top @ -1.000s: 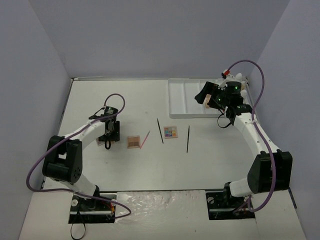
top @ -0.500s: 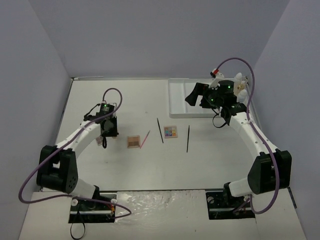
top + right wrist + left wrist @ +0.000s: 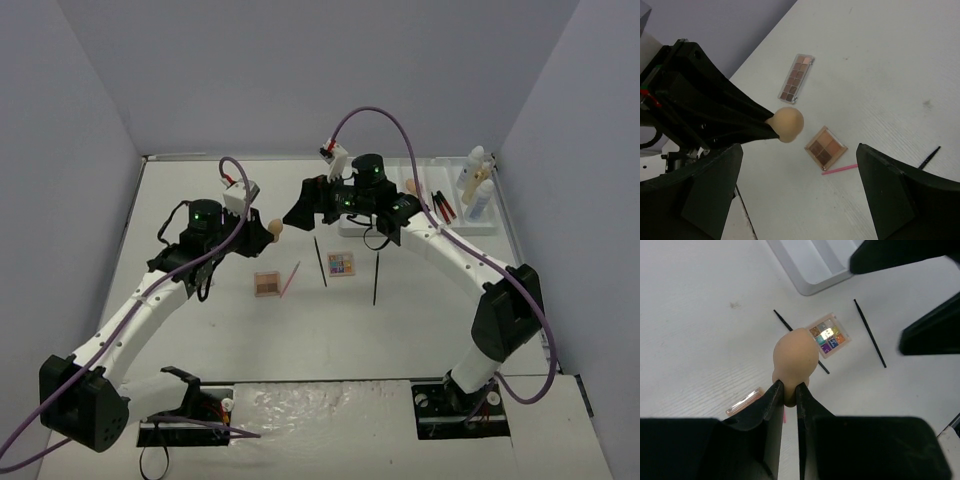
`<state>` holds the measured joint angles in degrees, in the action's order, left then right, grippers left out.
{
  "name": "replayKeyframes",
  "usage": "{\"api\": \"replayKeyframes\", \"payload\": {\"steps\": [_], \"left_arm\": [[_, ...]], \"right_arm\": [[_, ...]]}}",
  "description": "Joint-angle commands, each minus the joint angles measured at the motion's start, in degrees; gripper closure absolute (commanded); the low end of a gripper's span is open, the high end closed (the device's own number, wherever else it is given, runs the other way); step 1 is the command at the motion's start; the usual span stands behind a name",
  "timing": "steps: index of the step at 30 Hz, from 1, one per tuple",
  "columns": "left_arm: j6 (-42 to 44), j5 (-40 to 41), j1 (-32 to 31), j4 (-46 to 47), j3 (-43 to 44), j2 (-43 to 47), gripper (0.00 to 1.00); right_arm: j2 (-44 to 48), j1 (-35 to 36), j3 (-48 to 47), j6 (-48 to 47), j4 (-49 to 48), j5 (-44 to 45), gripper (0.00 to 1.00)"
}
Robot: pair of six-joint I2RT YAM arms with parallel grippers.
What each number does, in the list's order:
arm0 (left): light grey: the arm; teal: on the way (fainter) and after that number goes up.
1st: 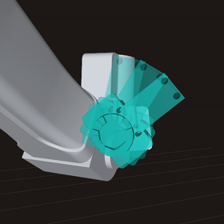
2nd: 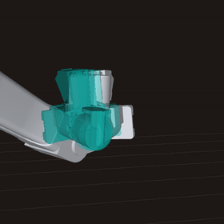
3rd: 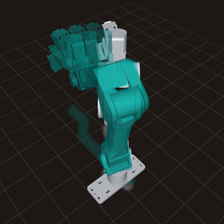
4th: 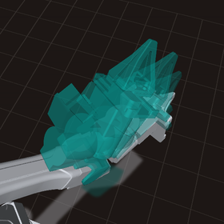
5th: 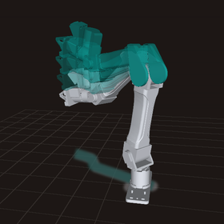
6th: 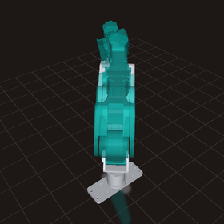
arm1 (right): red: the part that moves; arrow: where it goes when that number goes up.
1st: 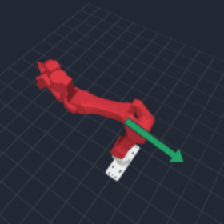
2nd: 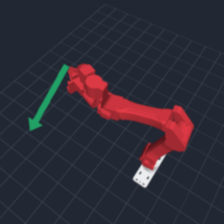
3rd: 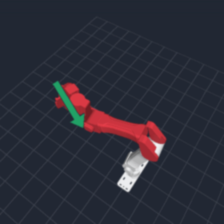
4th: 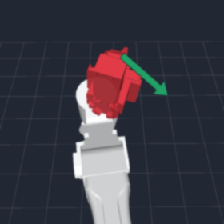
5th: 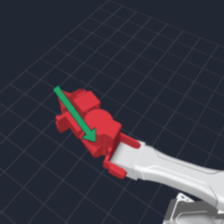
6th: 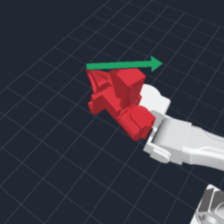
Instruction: Organize the makeup
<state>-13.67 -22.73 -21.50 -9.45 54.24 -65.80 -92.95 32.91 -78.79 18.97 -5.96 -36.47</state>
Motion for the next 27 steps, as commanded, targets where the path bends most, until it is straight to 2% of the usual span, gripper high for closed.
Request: {"api": "replayKeyframes", "payload": {"steps": [1, 6, 11, 14, 16, 19, 21, 23, 27], "left_arm": [[0.5, -3.5, -2.0, 8.0, 1.6, 2.5, 1.00], [-0.9, -4.0, -2.6, 11.2, 1.3, 2.6, 1.00], [-1.4, -4.5, -3.3, 12.3, 1.5, 2.1, 1.00], [-1.6, -4.3, -3.4, 12.8, 1.3, 1.7, 1.00], [-1.6, -3.9, -3.4, 12.8, 1.2, 1.2, 1.00], [-1.8, -2.5, -3.4, 12.4, 1.3, 0.6, 0.98], [-2.0, -1.4, -3.4, 11.9, 1.3, 0.1, 0.90], [-2.6, 1.3, -3.3, 10.7, 1.6, -0.4, 0.75], [-3.3, 8.8, -3.2, 4.9, 2.4, -1.1, 0.36]], "right_arm": [[-1.9, 1.5, -3.1, 3.6, -7.3, -2.6, 0.07], [-4.0, 3.0, -3.0, 4.2, -8.0, -3.2, 0.11], [-4.6, 3.2, -2.2, 5.4, -9.7, -3.3, 0.21], [-4.6, 3.2, -2.1, 5.4, -9.9, -3.5, 0.39], [-4.4, 3.2, -2.0, 5.2, -10.0, -3.9, 0.61], [-4.3, 3.2, -1.8, 4.9, -9.9, -4.4, 0.86], [-3.8, 3.2, -1.3, 4.0, -9.5, -4.1, 1.00], [-3.3, 2.9, -1.0, 2.2, -8.3, -2.0, 1.00], [-1.4, -0.8, -0.3, -0.9, -3.9, 6.6, 1.00]]}}
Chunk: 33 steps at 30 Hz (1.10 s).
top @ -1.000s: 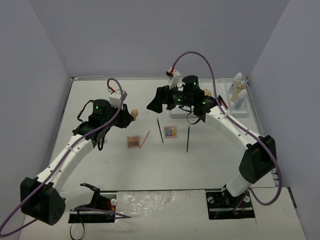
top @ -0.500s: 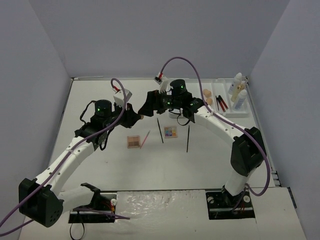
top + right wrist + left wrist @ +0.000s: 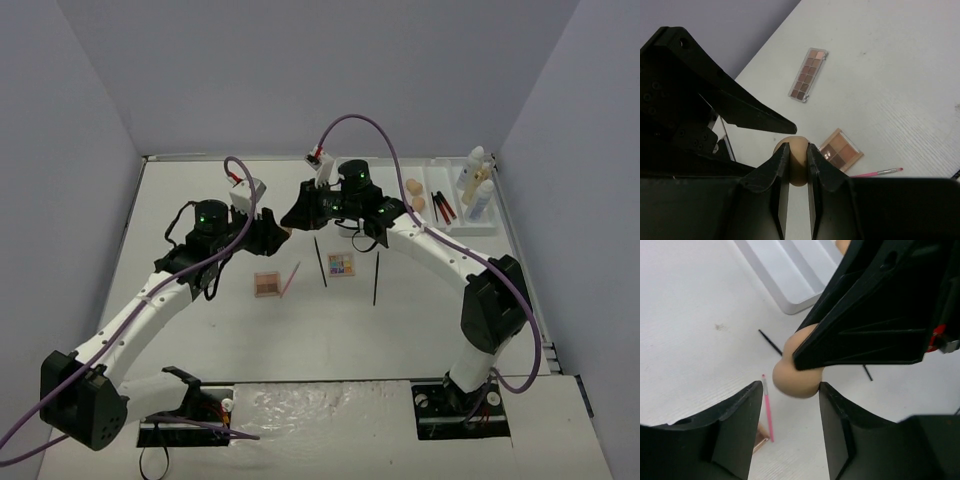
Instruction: Organize the makeup
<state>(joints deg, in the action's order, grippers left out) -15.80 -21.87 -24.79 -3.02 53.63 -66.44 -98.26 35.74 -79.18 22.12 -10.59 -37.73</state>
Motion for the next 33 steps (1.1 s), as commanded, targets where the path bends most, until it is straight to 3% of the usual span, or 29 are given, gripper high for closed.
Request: {"api": "replayKeyframes", "payload": {"steps": [1, 5, 9, 14, 26, 33], "left_arm": [[-1.5, 10.2, 0.3, -3.6, 3.3, -0.7, 0.28], [-2.4, 19.2, 1.9, -10.6, 4.2, -1.0, 0.03], [-2.4, 26.7, 4.9, -16.8, 3.2, 1.0, 0.03], [-0.3, 30.4, 9.2, -20.6, 1.0, 6.2, 0.03], [2.3, 36.7, 10.3, -19.6, -4.8, 11.0, 0.03], [3.3, 36.4, 10.3, -18.1, -4.1, 8.7, 0.03]], "right_arm": [[4.4, -4.8, 0.4, -5.2, 1.9, 11.3, 1.00], [5.5, -10.2, 1.9, -7.5, 6.2, 22.5, 1.00], [3.8, -16.4, 1.9, -7.2, 10.5, 38.8, 1.00], [-2.3, -22.2, -1.8, -6.7, 15.8, 47.5, 1.00], [-16.4, -29.8, -9.3, -5.7, 20.6, 47.1, 0.98], [-18.8, -30.9, -10.8, -6.1, 21.4, 46.1, 0.62]]}}
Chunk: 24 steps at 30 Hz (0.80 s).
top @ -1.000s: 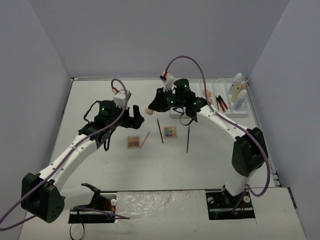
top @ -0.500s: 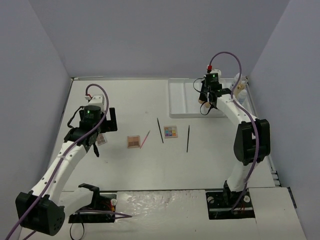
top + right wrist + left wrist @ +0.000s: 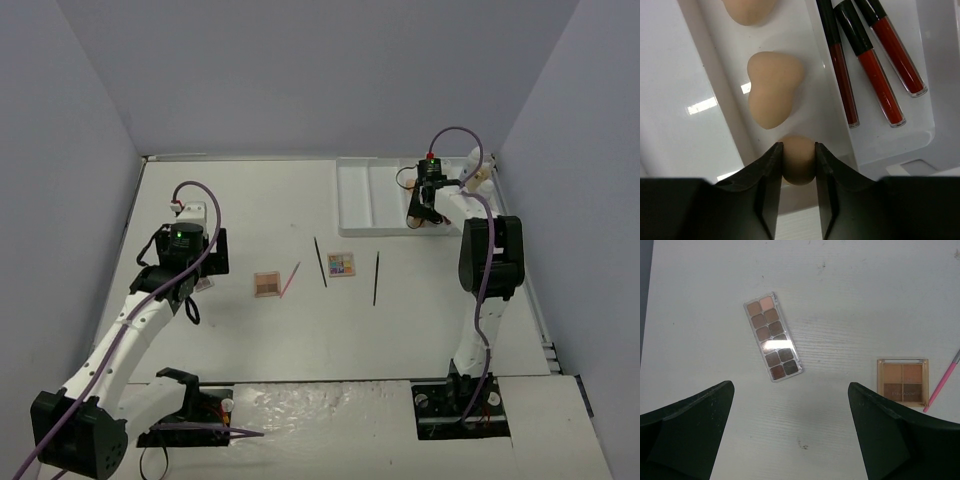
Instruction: Organize the makeup
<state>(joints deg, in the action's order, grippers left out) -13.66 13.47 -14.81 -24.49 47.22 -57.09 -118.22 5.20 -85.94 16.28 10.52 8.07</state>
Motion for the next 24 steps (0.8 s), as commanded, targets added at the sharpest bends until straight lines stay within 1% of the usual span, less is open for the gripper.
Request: {"api": "replayKeyframes", "payload": {"steps": [1, 3, 7, 9, 11, 14, 15, 17, 24], "left_arm": [[1.2, 0.9, 0.3, 3.5, 2.3, -0.8, 0.03], [1.2, 0.6, 0.3, 3.8, 2.3, -1.0, 0.03], [1.3, -0.2, 0.3, 4.1, 2.3, -1.4, 0.03], [1.3, -0.4, 0.3, 4.2, 2.3, -1.5, 0.03], [1.2, -0.7, 0.3, 4.3, 2.3, -1.7, 0.03], [1.1, -1.1, 0.3, 4.4, 2.3, -2.1, 0.03], [1.0, -1.2, 0.3, 4.5, 2.3, -2.2, 0.03], [1.0, -1.1, 0.3, 4.5, 2.3, -2.4, 0.03], [0.8, -0.8, 0.1, 4.5, 2.4, -2.6, 0.03]], "right_arm": [[1.4, -0.4, -4.2, -0.4, 0.4, 0.6, 0.56], [2.4, -0.5, -4.8, -0.8, 0.7, 1.0, 0.48], [6.2, 0.0, -5.1, -1.2, 1.3, 1.7, 0.35], [9.7, 0.9, -3.6, -1.4, 1.4, 1.8, 0.32], [12.8, 2.0, -1.7, -1.1, 1.4, 1.7, 0.30], [18.4, 5.7, 2.6, 0.5, 1.3, 1.7, 0.30], [18.6, 5.9, 4.1, 1.0, 1.3, 2.5, 0.30], [22.4, 11.2, 8.7, 2.7, 1.3, 6.1, 0.29], [26.1, 17.8, 22.2, 10.0, -1.3, 4.2, 0.30]]}}
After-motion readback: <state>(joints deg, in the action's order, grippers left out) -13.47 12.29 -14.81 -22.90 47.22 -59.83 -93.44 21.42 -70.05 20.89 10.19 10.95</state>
